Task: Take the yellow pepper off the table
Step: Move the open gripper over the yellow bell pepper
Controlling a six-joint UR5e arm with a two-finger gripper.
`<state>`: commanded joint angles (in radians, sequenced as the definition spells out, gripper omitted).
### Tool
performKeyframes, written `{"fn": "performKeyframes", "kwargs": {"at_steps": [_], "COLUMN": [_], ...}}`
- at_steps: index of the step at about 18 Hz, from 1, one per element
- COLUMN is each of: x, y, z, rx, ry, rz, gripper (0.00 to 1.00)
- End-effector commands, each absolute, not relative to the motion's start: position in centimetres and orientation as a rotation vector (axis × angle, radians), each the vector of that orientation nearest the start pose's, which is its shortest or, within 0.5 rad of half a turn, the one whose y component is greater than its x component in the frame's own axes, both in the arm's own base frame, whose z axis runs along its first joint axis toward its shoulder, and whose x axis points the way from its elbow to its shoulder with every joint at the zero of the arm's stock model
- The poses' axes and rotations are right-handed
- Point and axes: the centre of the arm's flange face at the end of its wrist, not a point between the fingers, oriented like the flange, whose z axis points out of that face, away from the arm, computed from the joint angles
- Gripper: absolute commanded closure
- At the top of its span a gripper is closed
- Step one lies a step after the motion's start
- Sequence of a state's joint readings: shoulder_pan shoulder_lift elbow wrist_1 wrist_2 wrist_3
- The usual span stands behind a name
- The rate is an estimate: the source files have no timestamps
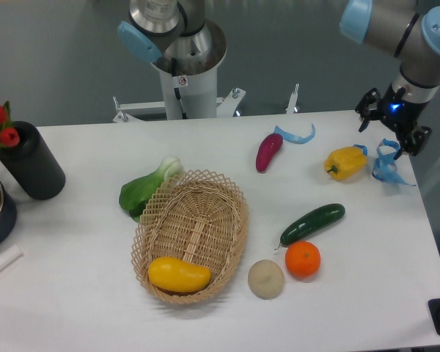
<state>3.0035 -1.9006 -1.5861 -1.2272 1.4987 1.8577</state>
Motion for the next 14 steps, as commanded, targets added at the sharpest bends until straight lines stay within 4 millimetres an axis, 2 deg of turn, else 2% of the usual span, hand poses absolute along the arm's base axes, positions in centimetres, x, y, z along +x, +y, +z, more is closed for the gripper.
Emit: {"fn": "performKeyframes", "kwargs": {"at_steps": [5, 8, 10, 12, 14], "x": [-58.1, -57.1, -56.7, -56.5, -56.4], "y": [22.0, 21.3, 20.5, 19.7, 19.8], "z": [33.2, 30.6, 28.7, 27.7, 27.5], "rx": [-2.987, -2.931, -2.889, -2.88, -2.881], "ry": [0.651, 0.602, 0.54, 0.544, 0.553], "rz": [0.004, -0.042, 0.006, 0.064, 0.059], "gripper": [0.0, 0.0, 0.0, 0.0, 0.0]}}
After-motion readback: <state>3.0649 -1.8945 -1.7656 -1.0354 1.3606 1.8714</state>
